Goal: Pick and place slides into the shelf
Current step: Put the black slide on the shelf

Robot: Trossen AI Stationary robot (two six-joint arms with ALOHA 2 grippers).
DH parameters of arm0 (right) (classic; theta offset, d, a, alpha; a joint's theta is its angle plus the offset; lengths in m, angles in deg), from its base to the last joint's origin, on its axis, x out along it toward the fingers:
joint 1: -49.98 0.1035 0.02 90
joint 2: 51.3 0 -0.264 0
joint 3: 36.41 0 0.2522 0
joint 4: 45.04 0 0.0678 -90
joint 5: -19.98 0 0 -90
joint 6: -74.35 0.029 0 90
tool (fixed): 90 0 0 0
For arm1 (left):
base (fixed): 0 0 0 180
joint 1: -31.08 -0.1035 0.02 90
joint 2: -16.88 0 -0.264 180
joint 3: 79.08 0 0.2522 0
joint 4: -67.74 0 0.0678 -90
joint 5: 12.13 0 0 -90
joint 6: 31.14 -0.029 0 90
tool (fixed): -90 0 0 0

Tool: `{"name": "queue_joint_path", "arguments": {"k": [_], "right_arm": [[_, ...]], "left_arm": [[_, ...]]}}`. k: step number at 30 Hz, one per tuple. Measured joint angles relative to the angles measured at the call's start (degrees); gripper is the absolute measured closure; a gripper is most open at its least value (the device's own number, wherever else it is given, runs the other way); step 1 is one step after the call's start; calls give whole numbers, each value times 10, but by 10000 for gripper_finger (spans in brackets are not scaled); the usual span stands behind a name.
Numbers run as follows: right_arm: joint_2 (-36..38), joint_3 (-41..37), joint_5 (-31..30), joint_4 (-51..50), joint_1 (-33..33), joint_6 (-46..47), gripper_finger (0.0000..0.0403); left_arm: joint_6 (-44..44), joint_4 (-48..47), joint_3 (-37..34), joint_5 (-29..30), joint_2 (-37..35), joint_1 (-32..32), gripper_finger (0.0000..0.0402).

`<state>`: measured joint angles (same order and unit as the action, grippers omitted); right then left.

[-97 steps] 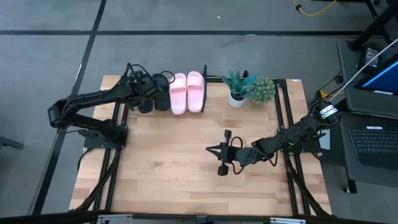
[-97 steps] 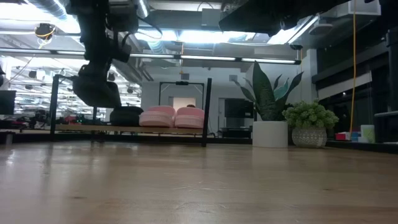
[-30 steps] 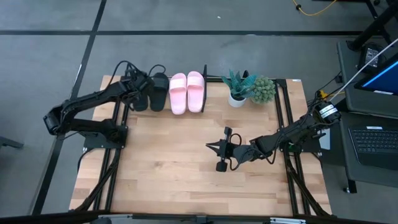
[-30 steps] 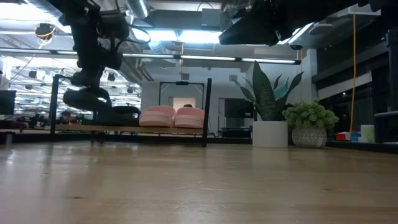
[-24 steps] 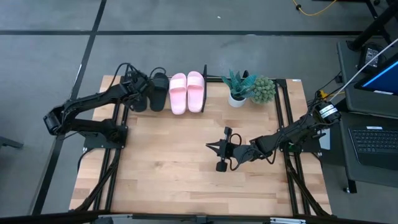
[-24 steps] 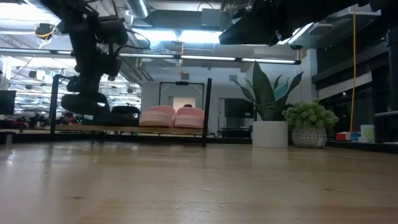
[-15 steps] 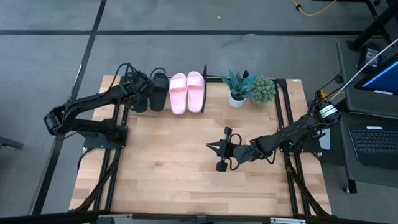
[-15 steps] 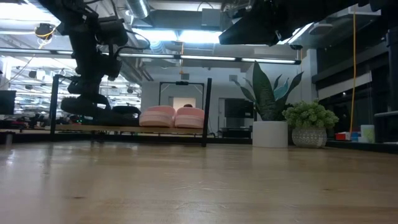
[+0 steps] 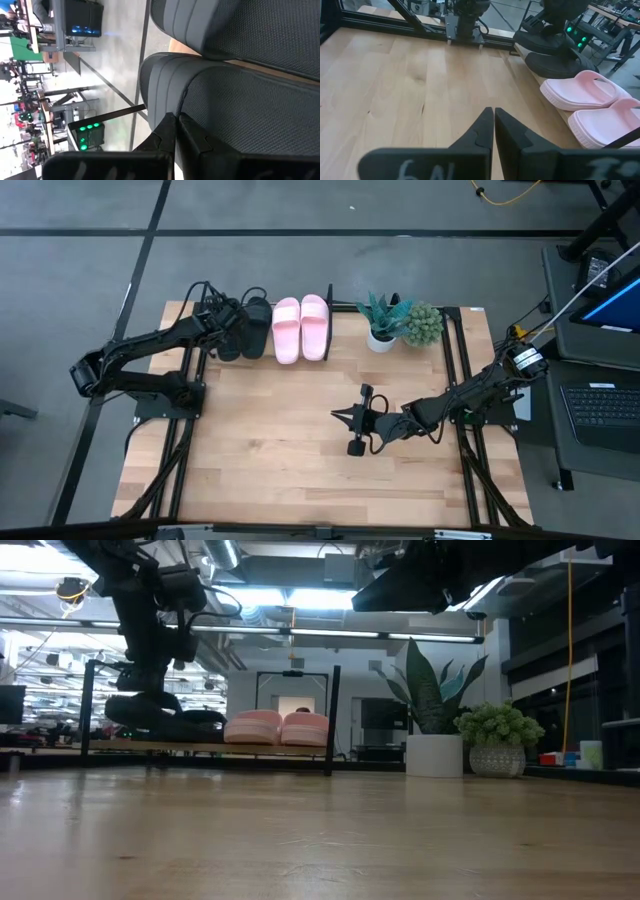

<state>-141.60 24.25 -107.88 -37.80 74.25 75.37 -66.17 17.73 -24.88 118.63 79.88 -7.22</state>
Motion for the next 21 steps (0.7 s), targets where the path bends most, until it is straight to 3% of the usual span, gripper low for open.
{"name": "queue_joint_path", "arguments": {"k": [21], "right_arm": [[0, 0, 0, 1, 0, 0, 384]], "left_arm": [[-13, 6, 0, 7, 0, -3, 401]]}}
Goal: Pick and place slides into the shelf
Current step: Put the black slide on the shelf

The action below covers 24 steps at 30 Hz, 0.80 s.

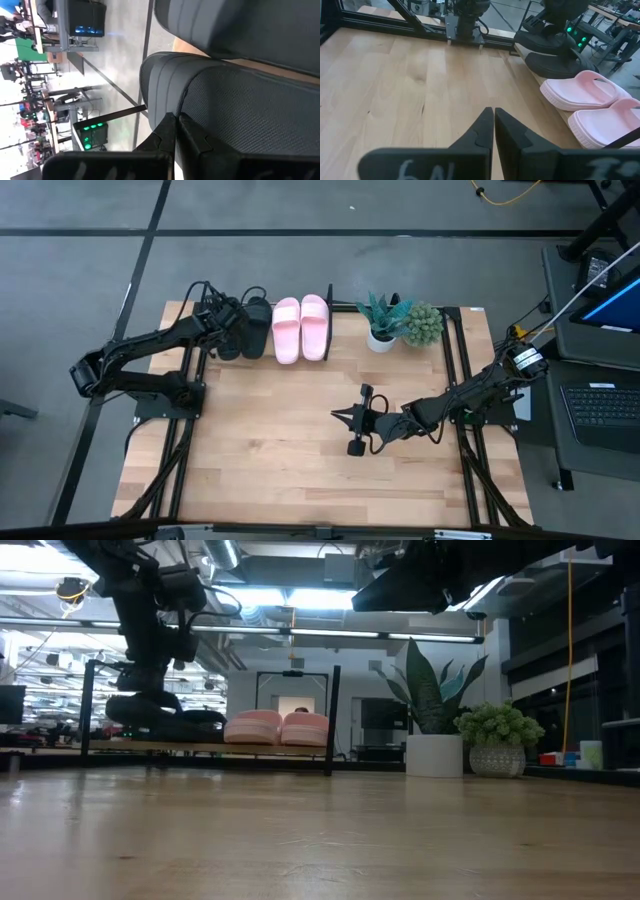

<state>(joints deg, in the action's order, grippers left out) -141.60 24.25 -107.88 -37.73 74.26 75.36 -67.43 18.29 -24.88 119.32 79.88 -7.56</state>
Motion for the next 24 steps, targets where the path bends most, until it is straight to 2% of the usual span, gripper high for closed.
{"name": "queue_joint_path", "arguments": {"k": [19, 24], "right_arm": [[0, 0, 0, 0, 0, 0, 384], [0, 0, 0, 0, 0, 0, 384]], "left_arm": [[-4, 28, 0, -22, 55, -36, 401], [-4, 29, 0, -51, 56, -36, 401]]}}
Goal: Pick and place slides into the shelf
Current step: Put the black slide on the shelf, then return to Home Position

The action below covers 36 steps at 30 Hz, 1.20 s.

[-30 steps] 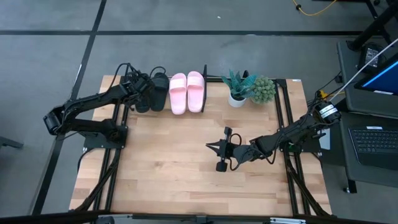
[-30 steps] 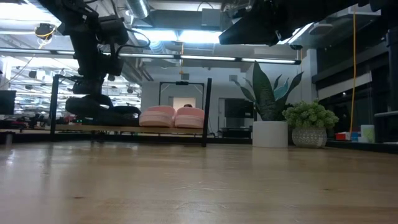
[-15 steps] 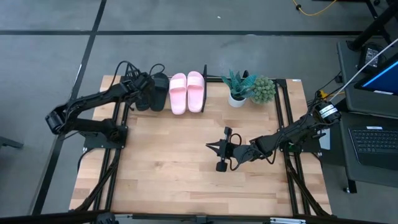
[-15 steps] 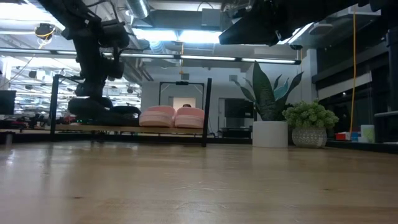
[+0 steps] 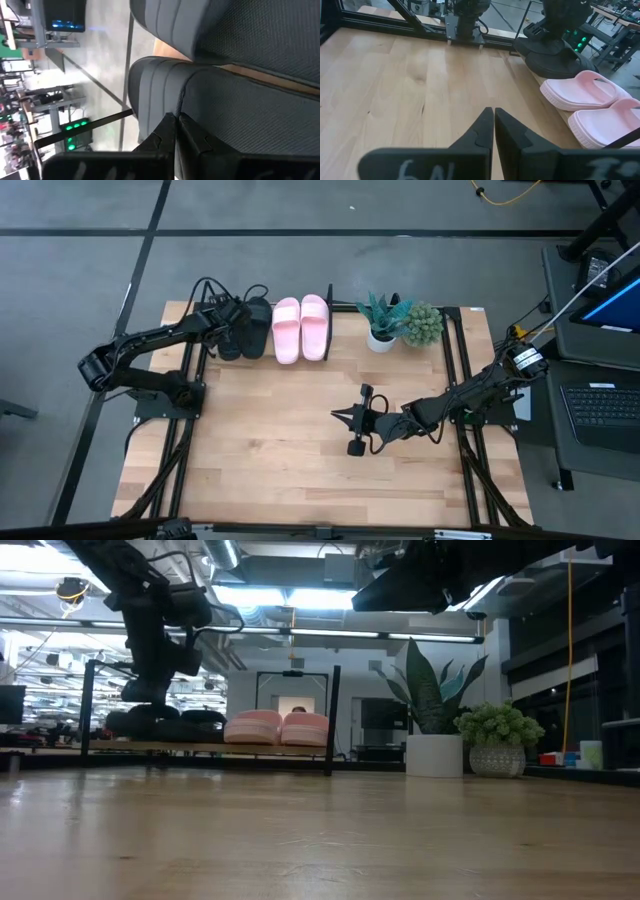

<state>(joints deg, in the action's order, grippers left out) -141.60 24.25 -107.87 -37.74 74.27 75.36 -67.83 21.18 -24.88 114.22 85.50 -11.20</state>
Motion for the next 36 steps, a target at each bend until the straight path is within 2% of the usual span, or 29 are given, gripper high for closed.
{"name": "queue_joint_path", "arguments": {"k": [9, 15, 19, 23, 36], "right_arm": [[0, 0, 0, 0, 0, 0, 384], [0, 0, 0, 0, 0, 0, 384], [0, 0, 0, 0, 0, 0, 384], [0, 0, 0, 0, 0, 0, 384], [0, 0, 0, 0, 0, 2, 384]], "left_arm": [[0, 3, 0, -11, 0, 0, 368], [-5, 8, 0, -53, 0, 0, 337], [-6, 9, 0, -51, 0, 0, 314], [-5, 9, 0, -23, 0, 0, 298], [17, -14, 0, -11, -8, 4, 293]]}}
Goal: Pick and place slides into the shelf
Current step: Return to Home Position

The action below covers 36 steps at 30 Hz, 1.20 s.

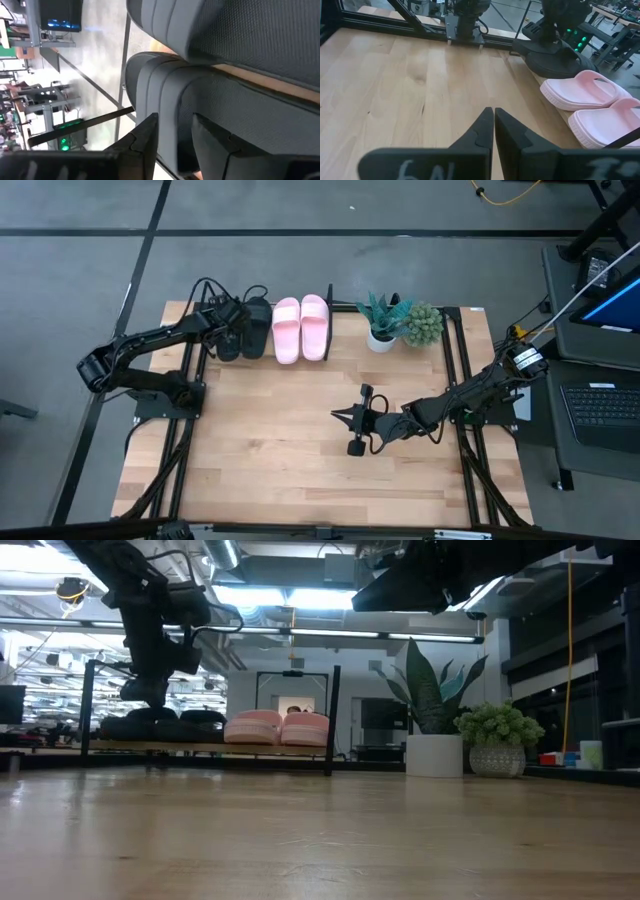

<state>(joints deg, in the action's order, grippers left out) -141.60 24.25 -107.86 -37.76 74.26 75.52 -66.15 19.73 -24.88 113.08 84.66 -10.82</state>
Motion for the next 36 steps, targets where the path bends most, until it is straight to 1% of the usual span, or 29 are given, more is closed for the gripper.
{"name": "queue_joint_path", "arguments": {"k": [7, 10, 14, 16, 19, 22, 25, 27, 28, 29, 32, 36], "right_arm": [[0, 0, 0, 0, 0, 1, 384], [0, 0, 0, 0, 0, 1, 384], [0, 0, 0, 0, 0, 1, 384], [0, 0, 0, 0, 0, 2, 384], [0, 0, 0, 1, 0, 2, 384], [0, 0, 1, 12, 0, 1, 384], [0, 0, 19, 33, 0, -2, 384], [0, 0, 36, 47, -3, -7, 384], [0, 0, 43, 53, -3, -13, 384], [0, 0, 49, 57, -3, -16, 384], [1, 0, 50, 64, -3, -29, 384], [22, 12, 50, 64, 2, -50, 384]], "left_arm": [[18, -15, 0, 2, -58, 43, 301], [29, -39, 0, 2, -89, 68, 301], [69, -72, 0, 1, -132, 98, 302], [95, -74, 0, 1, -155, 115, 302], [140, -75, 9, -24, -184, 143, 302], [198, -72, 33, -77, -210, 172, 306], [258, -73, 59, -139, -230, 205, 331], [273, -69, 71, -157, -244, 231, 361], [275, -69, 72, -158, -252, 246, 380], [278, -69, 73, -157, -259, 261, 390], [309, -66, 73, -145, -281, 304, 394], [361, -65, 72, -146, -311, 368, 399]]}}
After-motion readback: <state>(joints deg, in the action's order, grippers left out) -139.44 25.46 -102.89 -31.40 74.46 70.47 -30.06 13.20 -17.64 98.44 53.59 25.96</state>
